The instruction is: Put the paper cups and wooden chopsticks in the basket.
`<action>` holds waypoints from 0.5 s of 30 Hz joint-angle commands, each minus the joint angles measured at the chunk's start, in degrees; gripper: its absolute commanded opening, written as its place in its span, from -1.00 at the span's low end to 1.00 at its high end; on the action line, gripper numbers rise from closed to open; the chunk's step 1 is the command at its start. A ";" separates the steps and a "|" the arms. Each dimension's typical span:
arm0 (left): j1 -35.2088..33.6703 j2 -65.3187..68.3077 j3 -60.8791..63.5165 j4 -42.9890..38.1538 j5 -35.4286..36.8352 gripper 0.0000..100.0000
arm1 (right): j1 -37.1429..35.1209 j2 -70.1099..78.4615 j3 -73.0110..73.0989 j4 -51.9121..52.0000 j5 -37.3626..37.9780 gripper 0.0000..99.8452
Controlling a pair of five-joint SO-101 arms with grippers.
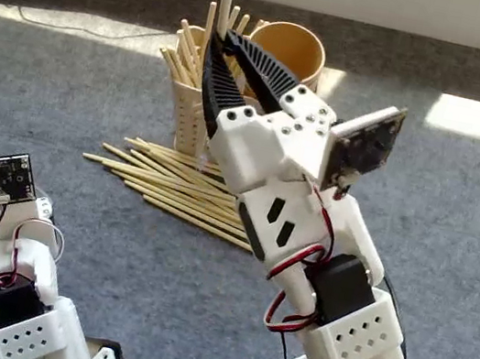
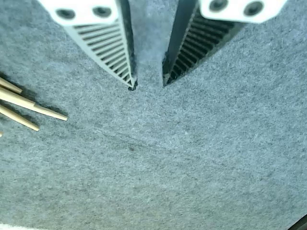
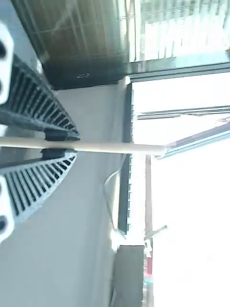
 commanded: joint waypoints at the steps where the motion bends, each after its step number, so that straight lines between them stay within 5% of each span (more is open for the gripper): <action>1: 1.19 -0.04 1.10 -1.05 -0.53 -0.81 | 0.75 1.19 -0.40 -9.27 -0.35 -0.99; 7: 1.10 -0.04 1.10 -1.05 -0.53 -0.81 | 5.05 9.45 -0.92 -24.66 -0.26 -0.99; 15: 1.10 -0.04 1.10 -1.05 -0.53 -0.81 | 7.96 19.03 -0.92 -30.46 -0.26 -0.99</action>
